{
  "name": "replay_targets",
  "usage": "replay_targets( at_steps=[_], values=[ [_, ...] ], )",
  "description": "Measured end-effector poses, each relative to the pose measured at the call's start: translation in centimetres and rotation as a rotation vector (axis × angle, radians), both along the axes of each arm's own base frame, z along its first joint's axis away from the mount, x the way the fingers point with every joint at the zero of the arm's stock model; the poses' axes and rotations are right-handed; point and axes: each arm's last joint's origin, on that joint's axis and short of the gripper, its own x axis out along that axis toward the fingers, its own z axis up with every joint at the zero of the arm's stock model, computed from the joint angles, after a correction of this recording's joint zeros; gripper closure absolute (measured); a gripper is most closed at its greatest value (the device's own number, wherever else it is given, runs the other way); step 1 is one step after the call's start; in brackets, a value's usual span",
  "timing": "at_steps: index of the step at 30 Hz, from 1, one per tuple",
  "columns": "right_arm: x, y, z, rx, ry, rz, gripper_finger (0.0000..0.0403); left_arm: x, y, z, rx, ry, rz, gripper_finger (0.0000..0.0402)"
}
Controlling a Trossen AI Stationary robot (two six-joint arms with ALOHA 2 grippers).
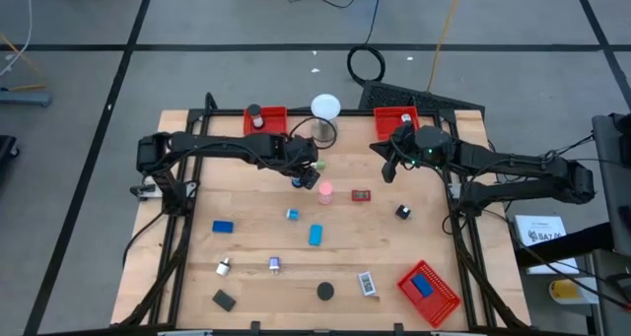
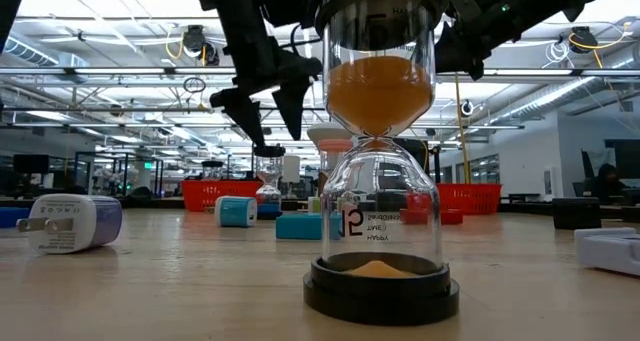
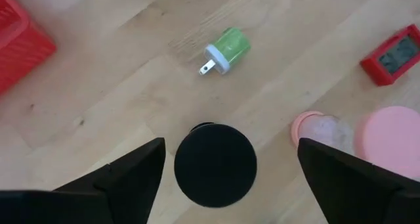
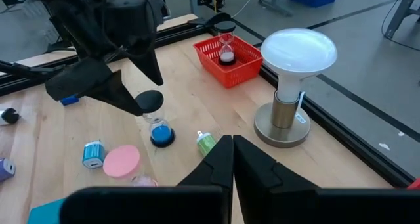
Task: Pick & Place Office items
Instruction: Put the blue hourglass into the top left red bin
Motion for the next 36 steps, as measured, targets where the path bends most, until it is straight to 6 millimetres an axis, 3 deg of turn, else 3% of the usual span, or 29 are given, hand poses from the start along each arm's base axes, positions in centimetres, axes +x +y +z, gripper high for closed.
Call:
replay_targets(
  at_steps=[8,17,21,24,30,33,36],
  values=[
    [0.0,0.0,0.0,-0.002,-0.001,-0.002,0.0402,0.7,0.0,-2.5,-0.01,0.098,-0.022,0.0111],
    [0.0,0.0,0.1,-0.006,-0.008,-0.006,0.0402,0.6,0.2,-2.6,-0.022,0.103,-0.029,0.0187],
    [0.0,0.0,0.1,-0.008,-0.007,-0.005,0.0402,-0.2,0.7,-2.0,-0.045,0.136,-0.05,0.0188],
    [0.0,0.0,0.1,-0.008,-0.007,-0.005,0.0402,-2.1,2.4,0.2,-0.044,0.123,-0.013,0.0188],
    [0.0,-0.2,0.1,-0.008,-0.011,-0.011,0.0402,-7.2,8.0,5.3,0.017,-0.017,0.16,0.0188],
    [0.0,-0.3,0.2,-0.007,-0.013,-0.019,0.0402,-9.3,10.5,6.3,0.048,-0.041,0.212,0.0188],
    [-0.1,-0.5,0.2,-0.006,-0.016,-0.026,0.0402,-10.5,12.4,6.1,0.048,-0.026,0.234,0.0188]
  ],
)
